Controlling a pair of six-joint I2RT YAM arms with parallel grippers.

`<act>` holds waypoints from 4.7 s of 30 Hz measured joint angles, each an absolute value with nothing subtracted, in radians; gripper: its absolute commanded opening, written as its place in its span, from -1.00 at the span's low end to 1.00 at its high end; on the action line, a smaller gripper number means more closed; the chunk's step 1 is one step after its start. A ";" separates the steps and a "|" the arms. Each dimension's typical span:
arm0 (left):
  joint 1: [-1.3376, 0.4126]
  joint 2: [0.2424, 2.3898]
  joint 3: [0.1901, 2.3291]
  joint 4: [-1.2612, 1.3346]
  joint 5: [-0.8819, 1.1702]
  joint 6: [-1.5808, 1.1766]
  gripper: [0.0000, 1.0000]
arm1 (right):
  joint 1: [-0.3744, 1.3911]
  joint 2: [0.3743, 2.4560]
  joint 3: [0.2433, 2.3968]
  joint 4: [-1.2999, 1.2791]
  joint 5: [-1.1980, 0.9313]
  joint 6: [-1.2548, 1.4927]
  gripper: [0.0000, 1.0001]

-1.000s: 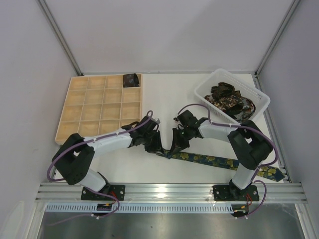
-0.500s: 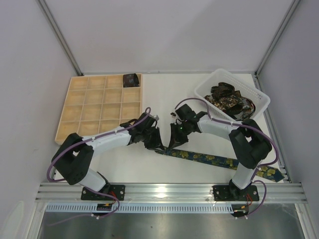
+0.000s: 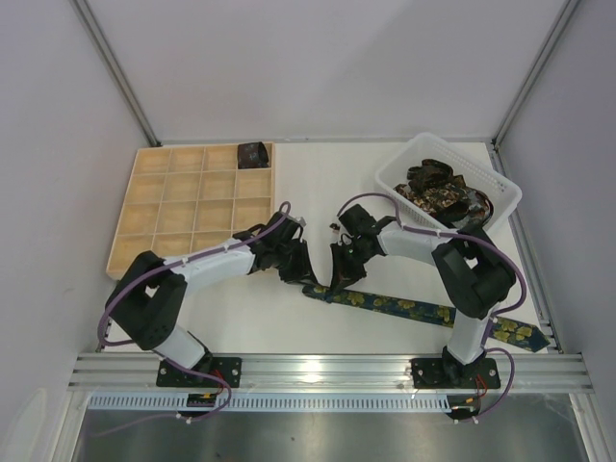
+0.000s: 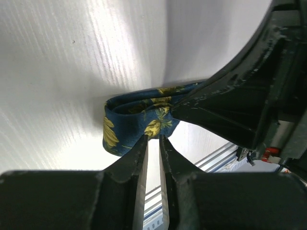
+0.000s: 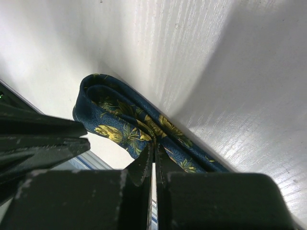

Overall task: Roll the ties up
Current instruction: Roll the tie

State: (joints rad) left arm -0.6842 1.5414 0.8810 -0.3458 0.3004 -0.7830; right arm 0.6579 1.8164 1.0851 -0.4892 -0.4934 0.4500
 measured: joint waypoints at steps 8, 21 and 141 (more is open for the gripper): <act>-0.679 1.597 0.881 -0.338 0.317 -0.775 -0.65 | 0.648 1.819 1.085 -0.490 -0.494 0.434 -1.00; -0.678 1.603 0.822 -0.292 0.323 -0.775 -0.69 | 0.645 1.748 1.106 -0.498 -0.482 0.521 -0.55; -0.619 1.686 0.916 -0.297 0.455 -0.597 -0.99 | 0.562 1.839 1.020 -0.400 -0.621 0.479 -0.71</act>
State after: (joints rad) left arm -0.6186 1.6859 0.9161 -0.2974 0.4553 -0.5972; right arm 0.5625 1.8385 1.0199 -0.4000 -0.6212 0.4789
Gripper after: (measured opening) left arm 0.038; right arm 0.087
